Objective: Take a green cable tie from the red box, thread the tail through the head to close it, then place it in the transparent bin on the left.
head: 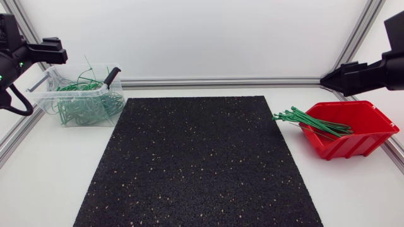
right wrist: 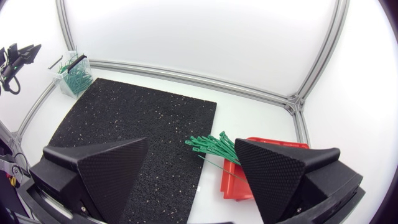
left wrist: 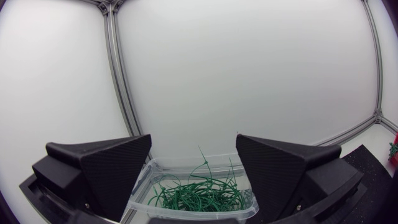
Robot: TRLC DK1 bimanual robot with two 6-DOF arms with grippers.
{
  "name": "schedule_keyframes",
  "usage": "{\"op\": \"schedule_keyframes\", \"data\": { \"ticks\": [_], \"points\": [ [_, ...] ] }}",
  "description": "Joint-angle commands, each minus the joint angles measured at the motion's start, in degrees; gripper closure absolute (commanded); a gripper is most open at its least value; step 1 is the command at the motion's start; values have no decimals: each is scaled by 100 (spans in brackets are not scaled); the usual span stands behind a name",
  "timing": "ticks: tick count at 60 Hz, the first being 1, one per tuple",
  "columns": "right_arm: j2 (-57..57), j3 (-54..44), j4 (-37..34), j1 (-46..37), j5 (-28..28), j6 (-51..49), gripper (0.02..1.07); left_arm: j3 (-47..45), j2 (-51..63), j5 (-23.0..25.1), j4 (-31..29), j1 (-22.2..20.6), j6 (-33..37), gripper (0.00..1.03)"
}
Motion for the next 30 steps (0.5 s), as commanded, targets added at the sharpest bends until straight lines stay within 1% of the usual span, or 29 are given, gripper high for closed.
{"op": "schedule_keyframes", "data": {
  "ticks": [1,11,22,30],
  "points": [
    [-296,-303,156,-197,-37,-92,6,-405,-416,-42,119,-79,-197,8],
    [-841,-786,472,-417,-19,-74,6,-1020,-1058,-16,277,-123,-373,8],
    [-1667,-1656,1360,-654,156,277,6,-1714,-1875,195,365,-159,-364,8],
    [-2010,-2166,1659,-663,200,436,6,-2092,-2411,380,365,-141,-364,8]
  ]
}}
